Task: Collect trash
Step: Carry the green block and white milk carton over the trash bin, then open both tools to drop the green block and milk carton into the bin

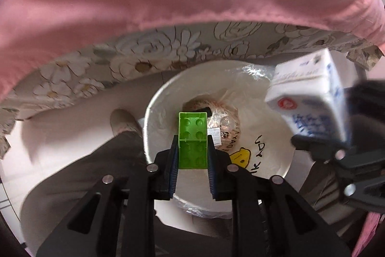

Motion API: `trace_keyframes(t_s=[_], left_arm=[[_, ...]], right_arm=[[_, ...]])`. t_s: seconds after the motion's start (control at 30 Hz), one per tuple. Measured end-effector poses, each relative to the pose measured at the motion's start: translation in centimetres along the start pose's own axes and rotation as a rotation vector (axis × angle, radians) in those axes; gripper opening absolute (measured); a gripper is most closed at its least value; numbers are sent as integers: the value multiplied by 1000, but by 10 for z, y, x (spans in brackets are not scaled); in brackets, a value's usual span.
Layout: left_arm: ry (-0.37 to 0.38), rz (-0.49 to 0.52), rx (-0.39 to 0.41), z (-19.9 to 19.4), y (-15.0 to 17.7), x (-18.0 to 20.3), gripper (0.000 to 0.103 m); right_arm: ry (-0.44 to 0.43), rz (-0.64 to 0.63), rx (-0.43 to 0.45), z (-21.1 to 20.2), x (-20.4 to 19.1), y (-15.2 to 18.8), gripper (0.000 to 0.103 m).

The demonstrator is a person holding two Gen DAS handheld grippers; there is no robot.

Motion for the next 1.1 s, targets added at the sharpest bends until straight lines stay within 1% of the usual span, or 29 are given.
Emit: trace_keyframes(t_s=[0.07, 0.17, 0.3, 0.47, 0.7, 0.83, 0.9, 0.97, 1.07, 1.1], left_arm=[[24, -18, -22, 11, 0, 0, 23], [32, -26, -43, 25, 0, 0, 23], [63, -60, -74, 42, -1, 0, 23], [89, -92, -106, 60, -1, 0, 23], [137, -141, -143, 84, 0, -2, 24], [185, -155, -170, 95, 0, -1, 24], [185, -165, -170, 98, 0, -2, 24], [186, -173, -167, 98, -1, -4, 34], [182, -182, -158, 95, -2, -5, 41], [182, -184, -158, 95, -2, -5, 41]], right_arm=[[21, 15, -15, 12, 2, -1, 40], [29, 42, -44, 32, 1, -1, 40], [46, 83, -77, 56, 6, -6, 40], [62, 121, -112, 83, 11, -5, 40], [55, 161, -147, 114, 15, -10, 40], [43, 179, -169, 128, 18, -10, 40], [40, 177, -181, 133, 18, -14, 41], [38, 176, -191, 138, 18, -18, 41], [47, 178, -188, 140, 16, -21, 50], [47, 177, -186, 143, 13, -23, 51]])
Point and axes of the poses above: each gripper's, at about its wrist camera, not at the fingertips, and z roughly the way its jaws point, x to its right, y to its underside, the point moved 2 cm from there along z, roughly the way its jaws point, and after that the axes turned 9 degrees about z, right-handed, at the moved point
